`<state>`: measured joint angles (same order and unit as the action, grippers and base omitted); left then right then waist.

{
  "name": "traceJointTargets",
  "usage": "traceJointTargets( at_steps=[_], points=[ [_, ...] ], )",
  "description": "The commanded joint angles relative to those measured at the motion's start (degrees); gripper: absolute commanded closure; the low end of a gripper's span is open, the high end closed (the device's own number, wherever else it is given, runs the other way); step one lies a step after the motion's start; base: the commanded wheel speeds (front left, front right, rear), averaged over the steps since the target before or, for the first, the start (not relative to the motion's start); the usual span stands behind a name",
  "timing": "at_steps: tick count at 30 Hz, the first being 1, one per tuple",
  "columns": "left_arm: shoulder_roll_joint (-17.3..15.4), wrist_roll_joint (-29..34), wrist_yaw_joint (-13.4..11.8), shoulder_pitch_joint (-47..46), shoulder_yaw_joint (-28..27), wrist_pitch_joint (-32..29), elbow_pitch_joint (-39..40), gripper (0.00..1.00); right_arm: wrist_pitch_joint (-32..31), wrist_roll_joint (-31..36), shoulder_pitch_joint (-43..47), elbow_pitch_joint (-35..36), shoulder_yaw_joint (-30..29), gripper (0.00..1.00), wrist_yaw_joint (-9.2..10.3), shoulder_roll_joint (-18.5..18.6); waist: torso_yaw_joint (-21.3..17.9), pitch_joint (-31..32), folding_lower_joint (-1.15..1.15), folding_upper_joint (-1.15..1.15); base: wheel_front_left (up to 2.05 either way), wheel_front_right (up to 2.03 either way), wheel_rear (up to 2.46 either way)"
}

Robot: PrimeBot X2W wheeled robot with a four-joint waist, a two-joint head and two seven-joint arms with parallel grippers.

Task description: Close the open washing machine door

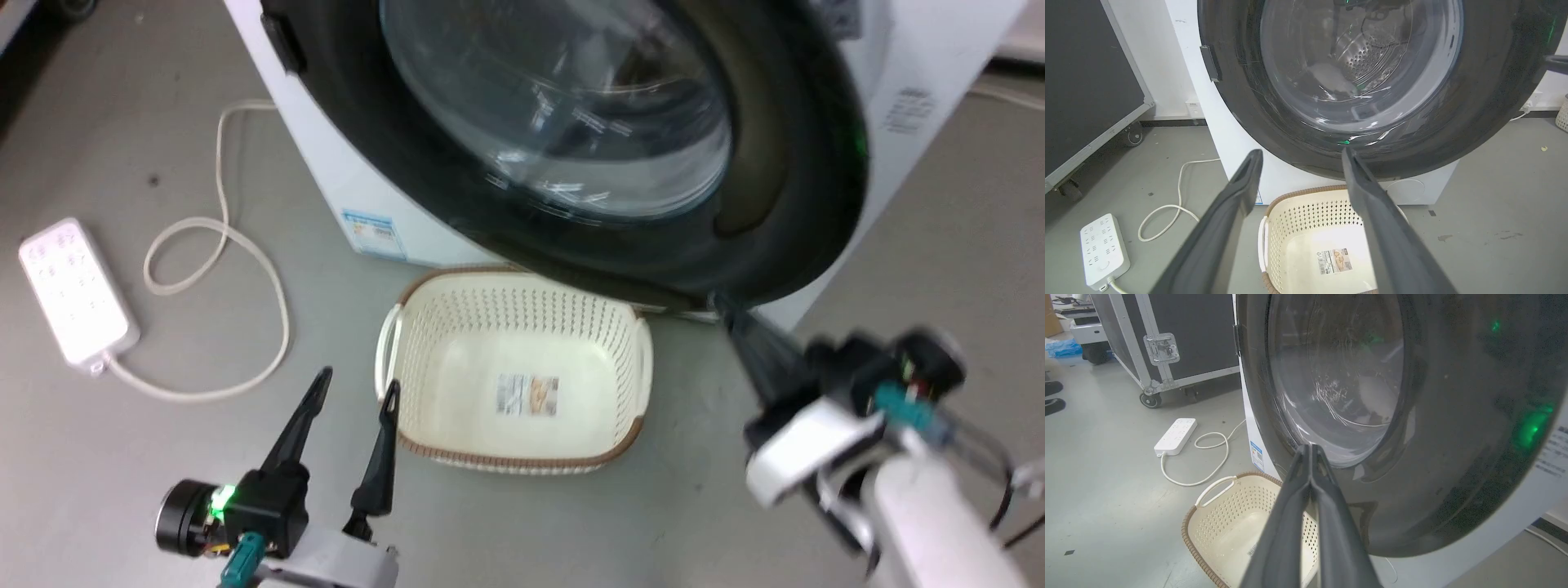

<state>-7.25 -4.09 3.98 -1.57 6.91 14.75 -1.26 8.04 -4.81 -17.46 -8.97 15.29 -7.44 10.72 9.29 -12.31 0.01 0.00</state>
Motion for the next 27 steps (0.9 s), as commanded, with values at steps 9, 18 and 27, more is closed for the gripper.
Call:
traceJointTargets(
  at_steps=[9, 18, 27],
  points=[
    [2.2, 0.7, 1.0, -5.0, 1.0, 0.2, 0.2, 0.00, -6.5, -7.2, -18.4, -10.1, -3.0, 1.00, -0.05, 8.4, 4.8, -8.2, -0.01, 0.00, 0.00, 0.00, 0.00],
    [3.3, 0.7, 1.8, -7.4, 0.8, 0.2, -0.5, 0.00, -6.1, -6.9, -31.6, -24.0, -11.4, 1.00, -0.05, 9.3, 6.0, -11.1, -0.01, 0.00, 0.00, 0.00, 0.00],
    [3.6, 1.0, 2.0, -6.7, 0.0, 0.2, -1.1, 0.00, -2.0, -4.8, -32.2, -29.8, -12.2, 1.00, -0.05, 6.2, 4.7, -7.7, -0.01, 0.00, 0.00, 0.00, 0.00]
  ],
)
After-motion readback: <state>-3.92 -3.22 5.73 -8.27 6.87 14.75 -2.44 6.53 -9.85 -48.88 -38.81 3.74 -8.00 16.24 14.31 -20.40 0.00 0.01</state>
